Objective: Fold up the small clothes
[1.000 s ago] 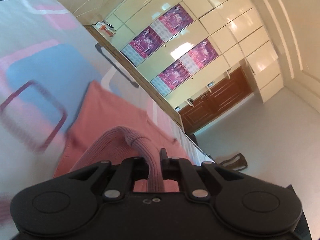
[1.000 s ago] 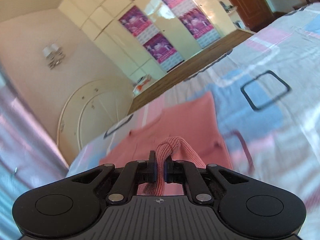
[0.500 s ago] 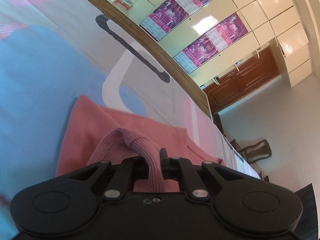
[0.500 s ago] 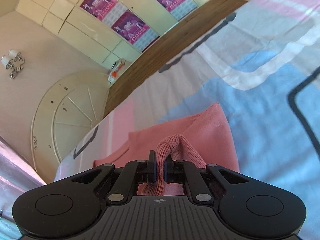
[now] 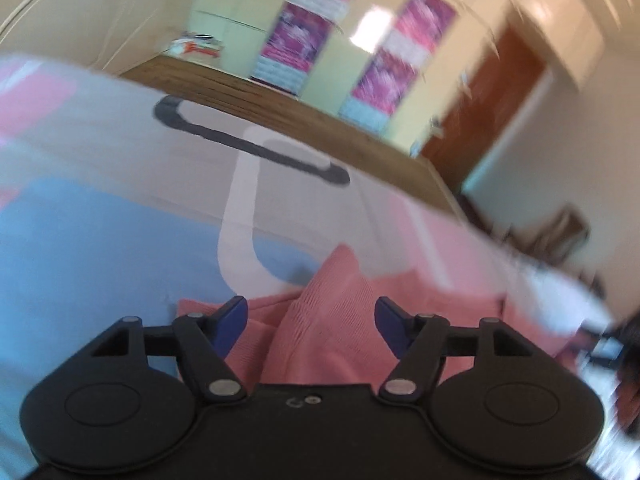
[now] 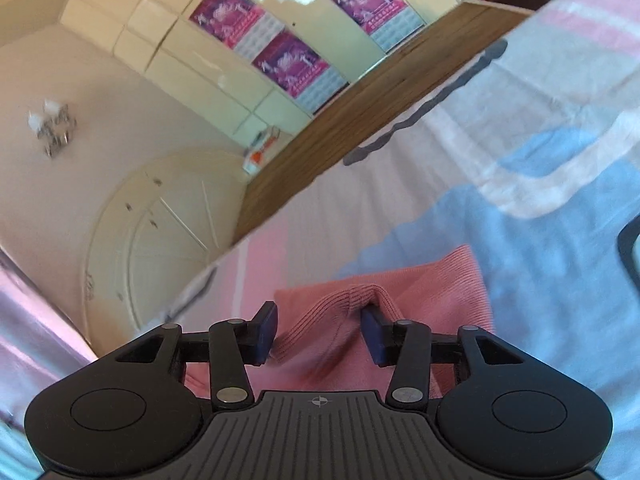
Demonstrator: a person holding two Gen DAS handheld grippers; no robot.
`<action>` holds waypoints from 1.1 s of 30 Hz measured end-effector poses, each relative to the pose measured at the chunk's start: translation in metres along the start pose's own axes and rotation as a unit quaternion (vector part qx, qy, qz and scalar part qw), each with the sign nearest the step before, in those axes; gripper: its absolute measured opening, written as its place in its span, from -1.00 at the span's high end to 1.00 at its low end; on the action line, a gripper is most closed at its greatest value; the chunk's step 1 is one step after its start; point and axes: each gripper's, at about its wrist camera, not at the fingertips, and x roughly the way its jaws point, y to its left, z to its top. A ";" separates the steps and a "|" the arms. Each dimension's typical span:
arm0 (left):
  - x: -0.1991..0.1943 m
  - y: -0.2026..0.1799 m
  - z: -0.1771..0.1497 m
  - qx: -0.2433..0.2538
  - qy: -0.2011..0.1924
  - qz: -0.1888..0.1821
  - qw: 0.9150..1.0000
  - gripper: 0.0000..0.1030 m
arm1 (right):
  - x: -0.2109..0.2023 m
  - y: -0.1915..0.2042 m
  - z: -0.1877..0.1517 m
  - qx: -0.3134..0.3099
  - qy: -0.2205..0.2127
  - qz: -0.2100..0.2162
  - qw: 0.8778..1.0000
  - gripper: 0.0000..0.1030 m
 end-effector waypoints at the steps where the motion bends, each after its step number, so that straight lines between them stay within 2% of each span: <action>1: 0.003 -0.003 0.000 0.019 0.007 0.003 1.000 -0.27 | -0.001 0.000 0.002 0.001 0.008 -0.013 1.000 0.11; 2: 0.006 -0.007 -0.001 0.033 0.013 0.006 0.999 -0.25 | -0.005 -0.003 0.003 0.014 0.006 -0.021 1.000 0.11; 3: 0.008 -0.010 -0.001 0.044 0.018 0.009 0.999 -0.25 | -0.011 -0.009 0.006 0.036 -0.017 -0.021 0.999 0.11; 5: 0.011 -0.013 -0.005 0.058 0.025 0.010 0.998 -0.23 | -0.024 -0.025 0.010 0.090 -0.052 0.004 0.995 0.11; 6: 0.013 -0.014 -0.004 0.062 0.028 0.009 0.998 -0.17 | -0.028 -0.028 0.012 0.090 -0.062 0.007 0.994 0.11; 8: 0.020 -0.017 -0.003 0.067 0.036 0.012 0.997 -0.10 | -0.025 -0.015 0.014 0.023 -0.050 -0.024 0.998 0.11; 10: 0.025 -0.020 -0.001 0.071 0.038 0.016 0.997 -0.05 | -0.013 0.003 0.011 -0.058 -0.028 -0.055 0.996 0.11; 12: 0.032 -0.020 0.001 0.072 0.041 0.014 0.996 -0.04 | 0.007 0.020 0.004 -0.137 -0.003 -0.091 0.986 0.11; 14: 0.035 -0.021 0.002 0.073 0.043 0.013 0.996 0.05 | 0.028 0.028 -0.003 -0.183 0.021 -0.105 0.977 0.11; 15: 0.036 -0.022 0.002 0.075 0.045 0.012 0.996 0.17 | 0.038 0.031 -0.008 -0.203 0.029 -0.117 0.972 0.11; 16: 0.037 -0.022 0.002 0.076 0.046 0.012 0.996 0.48 | 0.048 0.034 -0.011 -0.221 0.037 -0.130 0.966 0.11; 18: 0.037 -0.021 0.002 0.071 0.053 -0.002 0.996 0.85 | 0.062 0.038 -0.020 -0.255 0.052 -0.141 0.955 0.15; 19: 0.034 -0.022 0.000 0.074 0.044 -0.003 0.996 0.87 | 0.067 0.041 -0.025 -0.274 0.058 -0.147 0.949 0.35; 20: 0.026 -0.024 -0.002 0.081 0.021 0.003 0.997 0.88 | 0.068 0.041 -0.029 -0.290 0.063 -0.148 0.943 0.84; 21: 0.014 -0.024 -0.005 0.073 -0.014 0.004 0.997 0.88 | 0.065 0.043 -0.033 -0.299 0.058 -0.146 0.941 0.84; 22: -0.003 -0.021 -0.009 0.054 -0.064 -0.007 0.996 0.88 | 0.053 0.045 -0.034 -0.307 0.024 -0.140 0.941 0.84; 23: -0.014 -0.017 -0.011 0.039 -0.093 -0.007 0.995 0.88 | 0.039 0.043 -0.035 -0.309 -0.026 -0.136 0.941 0.84; 24: -0.016 -0.014 -0.014 0.025 -0.095 0.007 0.995 0.88 | 0.025 0.042 -0.036 -0.310 -0.065 -0.133 0.939 0.85; 25: -0.012 -0.011 -0.016 0.016 -0.085 0.007 0.996 0.88 | 0.021 0.040 -0.040 -0.324 -0.079 -0.145 0.932 0.85; 26: -0.007 -0.011 -0.018 0.010 -0.076 0.007 0.997 0.88 | 0.024 0.035 -0.042 -0.328 -0.073 -0.156 0.929 0.84; 28: 0.004 -0.017 -0.021 0.018 -0.056 0.020 0.998 0.88 | 0.028 0.026 -0.039 -0.304 -0.062 -0.154 0.938 0.84; 30: 0.007 -0.020 -0.019 0.019 -0.053 0.028 0.998 0.88 | 0.028 0.021 -0.036 -0.284 -0.065 -0.155 0.944 0.84; 33: 0.007 -0.020 -0.013 0.014 -0.060 0.027 0.998 0.88 | 0.035 0.022 -0.035 -0.294 -0.057 -0.162 0.940 0.84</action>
